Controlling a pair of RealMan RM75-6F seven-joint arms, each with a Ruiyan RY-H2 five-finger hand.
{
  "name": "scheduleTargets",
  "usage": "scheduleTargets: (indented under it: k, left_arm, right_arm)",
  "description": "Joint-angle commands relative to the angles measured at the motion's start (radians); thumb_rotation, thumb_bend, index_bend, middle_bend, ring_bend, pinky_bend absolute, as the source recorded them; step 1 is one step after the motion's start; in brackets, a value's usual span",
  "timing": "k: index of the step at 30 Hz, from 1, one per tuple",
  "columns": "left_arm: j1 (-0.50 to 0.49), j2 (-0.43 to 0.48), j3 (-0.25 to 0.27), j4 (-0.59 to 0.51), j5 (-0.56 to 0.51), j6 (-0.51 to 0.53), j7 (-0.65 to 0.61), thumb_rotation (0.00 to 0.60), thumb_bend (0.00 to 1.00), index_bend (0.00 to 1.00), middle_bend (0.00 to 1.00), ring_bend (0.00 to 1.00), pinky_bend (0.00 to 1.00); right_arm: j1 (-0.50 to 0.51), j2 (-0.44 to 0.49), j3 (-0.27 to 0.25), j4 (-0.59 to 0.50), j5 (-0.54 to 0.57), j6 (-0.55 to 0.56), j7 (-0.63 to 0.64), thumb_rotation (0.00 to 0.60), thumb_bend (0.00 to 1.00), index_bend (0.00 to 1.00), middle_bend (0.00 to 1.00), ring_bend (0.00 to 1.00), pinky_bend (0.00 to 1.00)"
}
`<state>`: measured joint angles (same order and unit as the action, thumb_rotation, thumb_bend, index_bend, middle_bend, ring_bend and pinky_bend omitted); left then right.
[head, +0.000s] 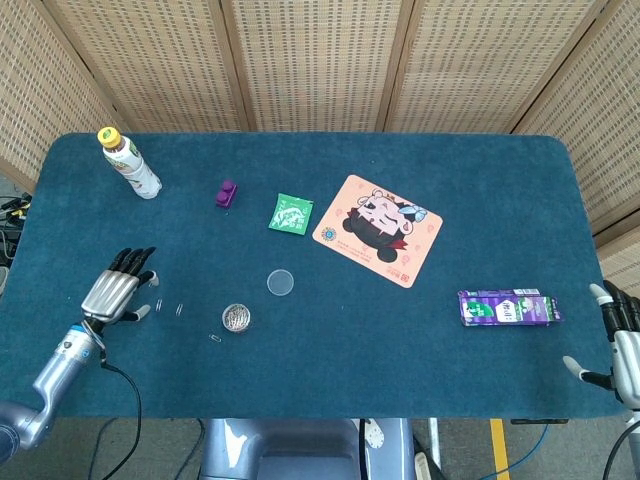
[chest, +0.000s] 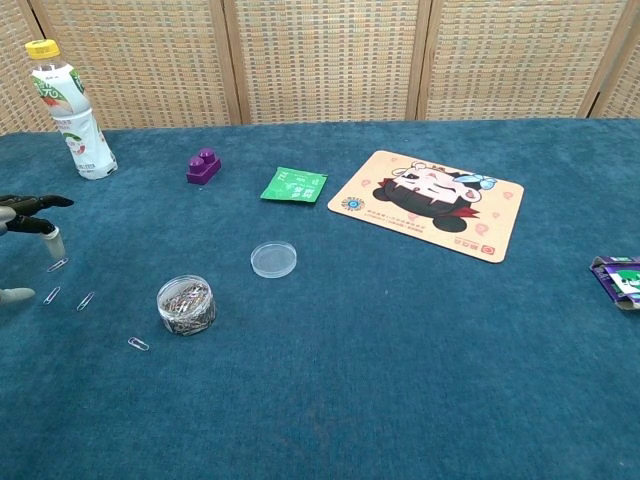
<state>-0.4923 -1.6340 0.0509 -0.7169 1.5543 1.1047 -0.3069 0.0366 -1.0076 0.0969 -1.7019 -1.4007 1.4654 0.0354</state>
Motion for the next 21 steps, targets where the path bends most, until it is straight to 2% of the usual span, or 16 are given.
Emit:
scheduleTargets:
  k: [1,14,21]
  left_arm:
    - [0.001,-0.024,0.001,0.026,0.007,0.011,0.000,0.600,0.28,0.40,0.00,0.00,0.00]
    - [0.005,-0.062,0.006,0.079,0.014,0.008,-0.001,0.600,0.28,0.40,0.00,0.00,0.00]
    - [-0.001,-0.063,0.005,0.063,0.027,0.030,0.000,0.600,0.28,0.40,0.00,0.00,0.00]
  right_arm:
    - [0.000,0.001,0.001,0.001,0.001,0.000,0.006,0.600,0.00,0.03,0.00,0.00,0.00]
    - [-0.002,0.003,0.002,0.001,0.001,0.002,0.013,0.600,0.00,0.03,0.00,0.00,0.00]
    - [-0.003,0.004,0.002,0.001,0.002,0.003,0.017,0.600,0.00,0.03,0.00,0.00,0.00]
